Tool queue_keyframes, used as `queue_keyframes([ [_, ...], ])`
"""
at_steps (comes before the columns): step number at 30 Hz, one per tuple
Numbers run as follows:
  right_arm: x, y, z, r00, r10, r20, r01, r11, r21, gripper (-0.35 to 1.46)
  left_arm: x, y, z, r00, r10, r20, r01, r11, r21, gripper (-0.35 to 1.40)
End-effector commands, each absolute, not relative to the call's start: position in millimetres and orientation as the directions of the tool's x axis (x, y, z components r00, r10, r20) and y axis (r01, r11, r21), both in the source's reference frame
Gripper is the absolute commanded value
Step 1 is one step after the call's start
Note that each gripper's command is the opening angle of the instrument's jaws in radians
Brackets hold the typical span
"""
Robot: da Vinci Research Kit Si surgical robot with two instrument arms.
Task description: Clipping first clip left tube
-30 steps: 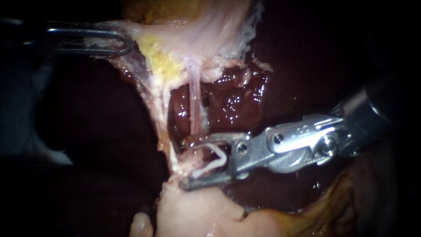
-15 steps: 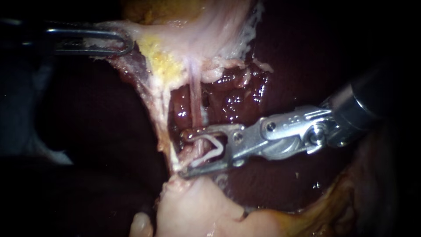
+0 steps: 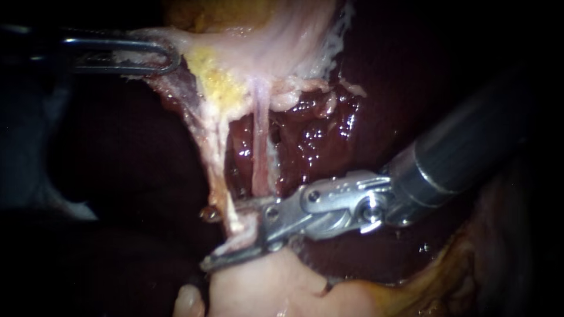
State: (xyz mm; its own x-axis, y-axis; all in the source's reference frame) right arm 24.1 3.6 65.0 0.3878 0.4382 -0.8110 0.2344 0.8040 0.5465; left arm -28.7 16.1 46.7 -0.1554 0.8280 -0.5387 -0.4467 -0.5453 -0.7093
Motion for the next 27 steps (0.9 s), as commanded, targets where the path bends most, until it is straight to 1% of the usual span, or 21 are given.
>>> queue_keyframes([
  [1,24.4,3.4,65.0,0.381,0.444,-0.811,0.235,0.802,0.55,0.47,-28.7,16.1,46.7,-0.155,0.828,-0.538,-0.447,-0.545,-0.709,-0.35],
  [5,25.8,3.1,65.0,0.366,0.469,-0.804,0.231,0.791,0.566,0.47,-28.9,16.1,46.6,-0.155,0.828,-0.538,-0.448,-0.544,-0.709,-0.35],
  [14,26.7,3.0,65.2,0.376,0.505,-0.777,0.213,0.769,0.603,0.45,-29.0,16.1,46.6,-0.155,0.828,-0.538,-0.449,-0.544,-0.709,-0.35],
  [16,26.7,2.9,65.1,0.38,0.523,-0.762,0.201,0.758,0.621,0.45,-29.0,16.1,46.6,-0.155,0.828,-0.538,-0.449,-0.544,-0.709,-0.35],
  [24,27.9,1.7,63.4,0.39,0.562,-0.729,0.185,0.728,0.66,0.44,-29.0,16.2,46.7,-0.155,0.828,-0.538,-0.448,-0.544,-0.709,-0.35],
  [27,28.7,0.9,62.5,0.391,0.56,-0.73,0.191,0.727,0.66,0.44,-29.0,16.2,46.7,-0.155,0.828,-0.538,-0.448,-0.544,-0.709,-0.35],
])
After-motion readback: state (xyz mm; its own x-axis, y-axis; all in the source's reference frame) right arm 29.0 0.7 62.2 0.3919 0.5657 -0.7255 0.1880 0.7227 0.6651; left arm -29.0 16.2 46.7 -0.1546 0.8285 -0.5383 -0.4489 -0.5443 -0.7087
